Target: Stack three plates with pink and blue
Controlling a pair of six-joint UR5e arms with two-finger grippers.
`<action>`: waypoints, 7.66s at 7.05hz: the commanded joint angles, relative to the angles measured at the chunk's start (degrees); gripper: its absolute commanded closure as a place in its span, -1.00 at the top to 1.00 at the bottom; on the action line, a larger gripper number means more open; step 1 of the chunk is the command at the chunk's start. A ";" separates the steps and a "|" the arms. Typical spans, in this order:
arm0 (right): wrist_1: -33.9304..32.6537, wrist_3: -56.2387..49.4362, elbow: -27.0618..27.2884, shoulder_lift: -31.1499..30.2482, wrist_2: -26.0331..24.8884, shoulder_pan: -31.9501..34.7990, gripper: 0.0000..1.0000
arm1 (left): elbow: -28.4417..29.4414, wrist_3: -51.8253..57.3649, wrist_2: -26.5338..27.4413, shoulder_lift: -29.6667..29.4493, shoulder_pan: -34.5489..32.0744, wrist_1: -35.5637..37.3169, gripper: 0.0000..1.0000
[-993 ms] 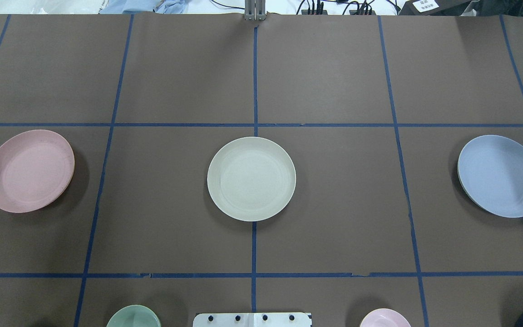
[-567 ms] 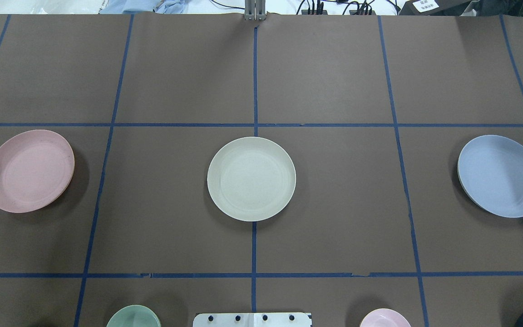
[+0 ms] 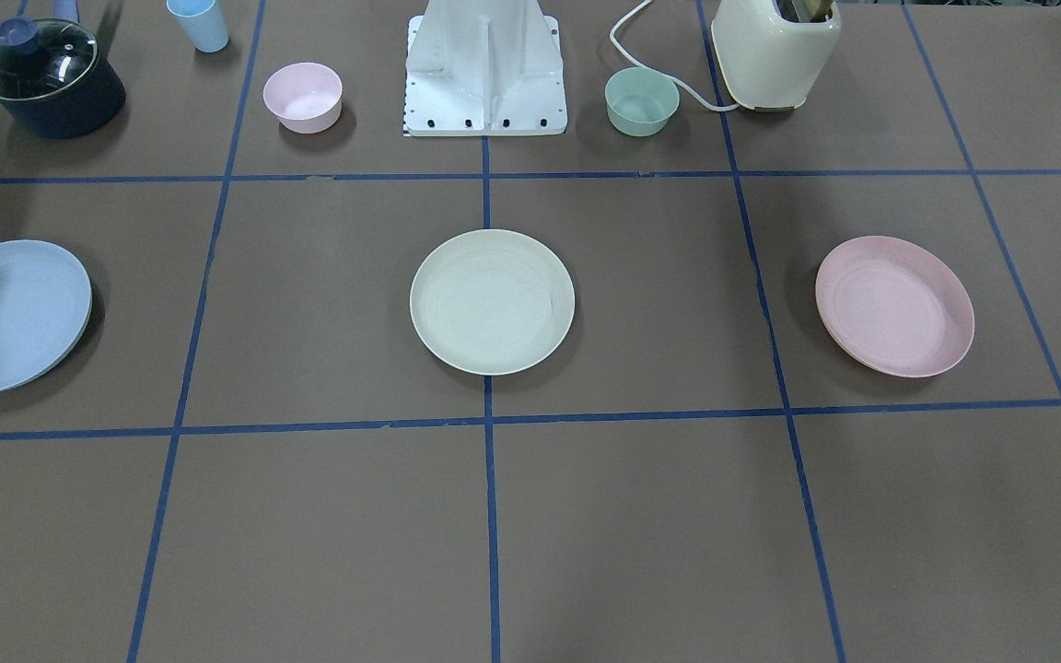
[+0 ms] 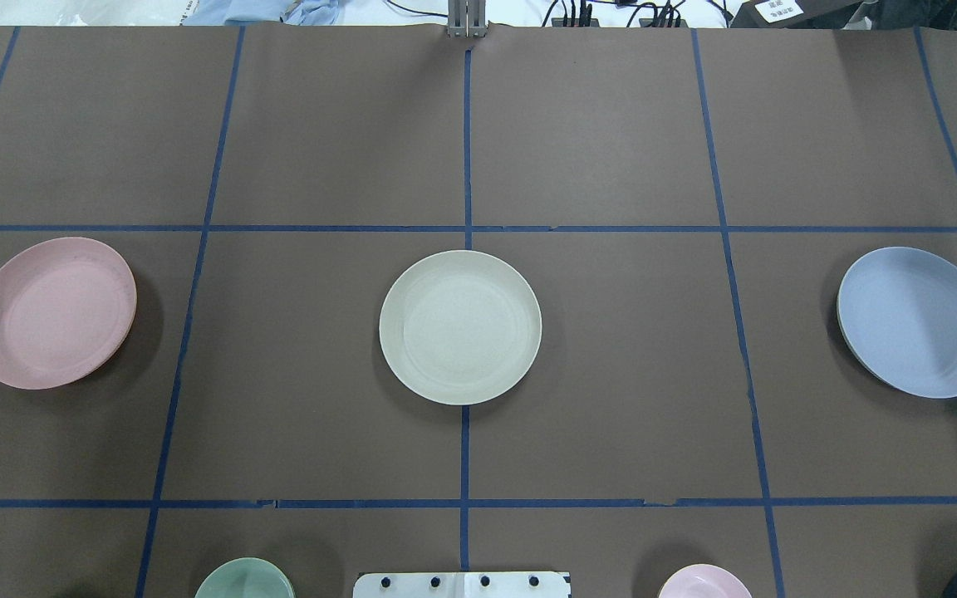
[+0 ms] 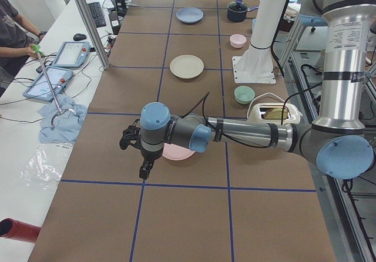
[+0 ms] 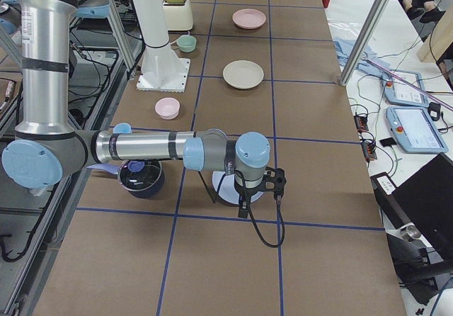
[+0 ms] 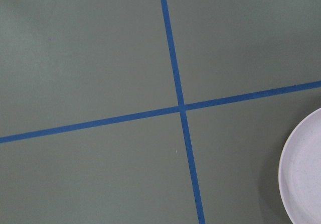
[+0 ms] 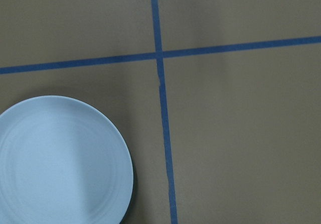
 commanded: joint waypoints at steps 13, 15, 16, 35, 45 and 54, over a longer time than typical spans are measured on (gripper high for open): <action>8.13 0.34 -1.46 -0.61 2.50 -0.79 1.00 | 12.81 -48.86 6.43 5.85 29.09 -44.30 0.43; 8.04 0.43 -1.54 -0.61 2.50 -0.79 1.00 | 12.90 -48.69 6.61 5.85 29.54 -44.30 -0.79; 8.04 0.43 -1.54 -0.62 2.58 -0.79 1.00 | 12.90 -48.51 7.74 5.85 29.71 -44.30 -1.00; 34.06 9.57 -17.98 -0.61 -1.46 -21.44 -0.29 | -7.86 -83.31 3.25 -23.31 39.98 -17.75 -1.00; 37.05 13.60 -12.19 -2.02 19.97 -10.55 -1.00 | 1.03 -89.38 13.08 -29.92 54.39 -19.25 -1.00; 36.78 36.00 -3.74 9.46 20.52 -14.20 -1.00 | -7.99 -84.24 12.68 -22.90 50.22 -16.98 0.99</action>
